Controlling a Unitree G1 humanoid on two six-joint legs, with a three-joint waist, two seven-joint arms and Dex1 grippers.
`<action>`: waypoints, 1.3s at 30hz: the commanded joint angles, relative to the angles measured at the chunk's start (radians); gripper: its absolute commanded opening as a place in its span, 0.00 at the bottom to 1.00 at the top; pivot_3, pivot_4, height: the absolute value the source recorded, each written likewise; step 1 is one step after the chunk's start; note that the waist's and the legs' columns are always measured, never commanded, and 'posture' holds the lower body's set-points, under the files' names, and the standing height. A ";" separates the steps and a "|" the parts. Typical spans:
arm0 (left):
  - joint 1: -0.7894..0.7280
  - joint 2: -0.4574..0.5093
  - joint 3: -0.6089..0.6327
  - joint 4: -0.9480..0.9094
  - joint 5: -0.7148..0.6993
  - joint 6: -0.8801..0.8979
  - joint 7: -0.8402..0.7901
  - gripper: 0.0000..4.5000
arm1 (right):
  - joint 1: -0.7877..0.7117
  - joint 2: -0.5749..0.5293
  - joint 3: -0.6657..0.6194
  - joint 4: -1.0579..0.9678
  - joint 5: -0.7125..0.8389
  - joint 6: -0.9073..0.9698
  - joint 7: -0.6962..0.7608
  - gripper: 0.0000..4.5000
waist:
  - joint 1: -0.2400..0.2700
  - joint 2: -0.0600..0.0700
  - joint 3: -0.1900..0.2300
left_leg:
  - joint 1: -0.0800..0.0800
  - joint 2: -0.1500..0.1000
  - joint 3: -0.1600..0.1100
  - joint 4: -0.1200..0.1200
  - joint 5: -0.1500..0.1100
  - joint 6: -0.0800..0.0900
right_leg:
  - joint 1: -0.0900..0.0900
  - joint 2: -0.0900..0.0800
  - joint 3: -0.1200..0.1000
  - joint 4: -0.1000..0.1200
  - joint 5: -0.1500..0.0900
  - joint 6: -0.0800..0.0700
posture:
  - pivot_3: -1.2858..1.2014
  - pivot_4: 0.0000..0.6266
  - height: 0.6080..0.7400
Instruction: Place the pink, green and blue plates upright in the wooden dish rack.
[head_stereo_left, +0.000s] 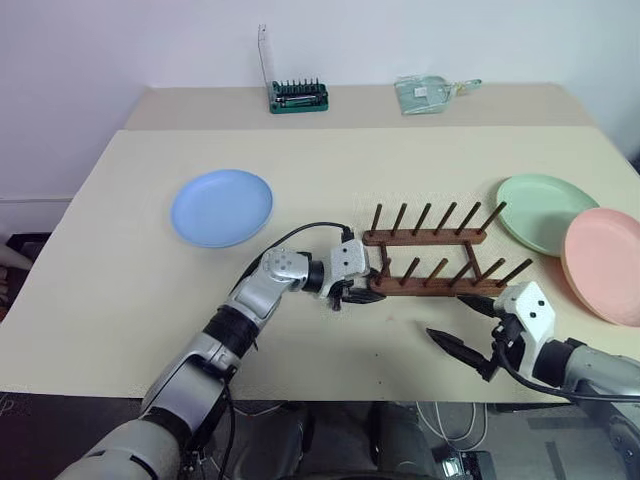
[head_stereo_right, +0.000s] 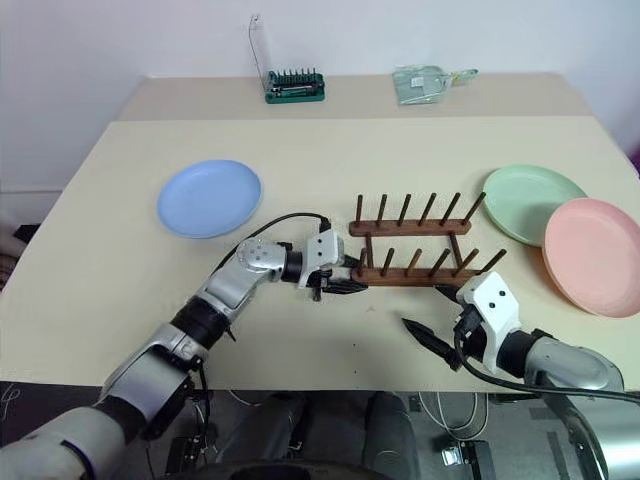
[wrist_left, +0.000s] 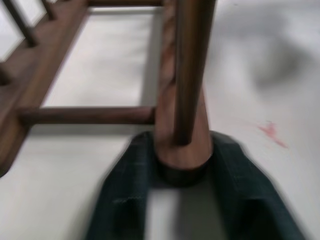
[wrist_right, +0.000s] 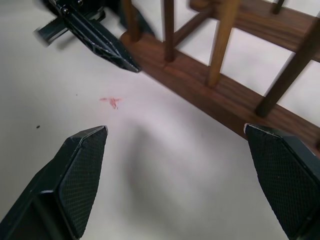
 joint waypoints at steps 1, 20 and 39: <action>0.008 0.020 0.037 -0.008 0.020 0.023 0.029 0.83 | 0.027 -0.004 -0.059 -0.040 0.001 -0.016 -0.005 1.00 | -0.002 0.000 0.000 | 0.000 0.000 0.000 0.000 0.000 0.000 | 0.000 0.000 0.000 0.000 0.000 0.000 | 0.52 0.24 1.00; 0.193 0.028 -0.029 -0.465 0.019 0.434 0.197 0.01 | -0.178 -0.085 0.120 0.287 -0.321 -0.122 -0.077 0.00 | -0.028 -0.001 0.000 | 0.001 0.000 0.000 0.000 0.000 0.000 | 0.001 0.000 0.000 0.001 0.000 0.000 | 0.52 0.24 1.00; 0.202 -0.051 0.047 -0.405 0.019 0.319 0.346 0.00 | -0.248 -0.107 -0.117 0.231 -0.268 -0.139 -0.033 0.60 | -0.023 0.001 -0.001 | 0.000 -0.001 -0.001 0.000 0.003 -0.005 | 0.001 0.000 0.000 0.001 0.001 0.001 | 0.52 0.24 1.00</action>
